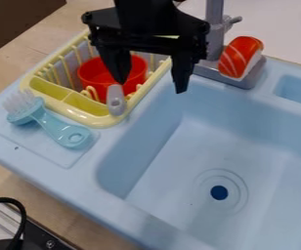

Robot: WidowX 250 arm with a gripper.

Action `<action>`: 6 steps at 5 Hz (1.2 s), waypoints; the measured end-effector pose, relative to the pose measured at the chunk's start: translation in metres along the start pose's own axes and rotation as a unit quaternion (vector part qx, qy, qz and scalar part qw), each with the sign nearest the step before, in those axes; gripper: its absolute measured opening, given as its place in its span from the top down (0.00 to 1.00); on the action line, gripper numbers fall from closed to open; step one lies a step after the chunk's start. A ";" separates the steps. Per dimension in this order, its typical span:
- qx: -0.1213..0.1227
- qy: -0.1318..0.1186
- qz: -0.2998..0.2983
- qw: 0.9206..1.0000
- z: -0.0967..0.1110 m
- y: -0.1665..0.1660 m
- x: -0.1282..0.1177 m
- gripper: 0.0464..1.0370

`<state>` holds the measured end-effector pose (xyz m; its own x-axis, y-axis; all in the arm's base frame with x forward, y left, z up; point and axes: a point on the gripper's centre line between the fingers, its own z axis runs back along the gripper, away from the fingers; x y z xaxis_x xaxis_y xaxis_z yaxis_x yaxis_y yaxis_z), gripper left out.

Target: Place the red pot on the upper sink

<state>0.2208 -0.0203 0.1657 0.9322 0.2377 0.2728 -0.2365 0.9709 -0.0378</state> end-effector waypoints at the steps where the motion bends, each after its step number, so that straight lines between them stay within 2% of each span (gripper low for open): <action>1: 0.003 0.008 0.003 1.000 -0.002 0.001 -0.004 0.04; 2: 0.021 0.039 0.045 0.998 -0.004 0.017 -0.010 0.04; 3: 0.044 0.050 0.089 0.994 -0.003 0.038 -0.010 0.04; 4: 0.052 0.073 0.156 0.984 -0.011 0.059 -0.005 0.04; 6: 0.045 0.098 0.213 0.971 -0.017 0.070 0.002 0.04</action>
<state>0.2105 0.0487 0.1471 0.7764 0.6270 0.0630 -0.6271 0.7786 -0.0212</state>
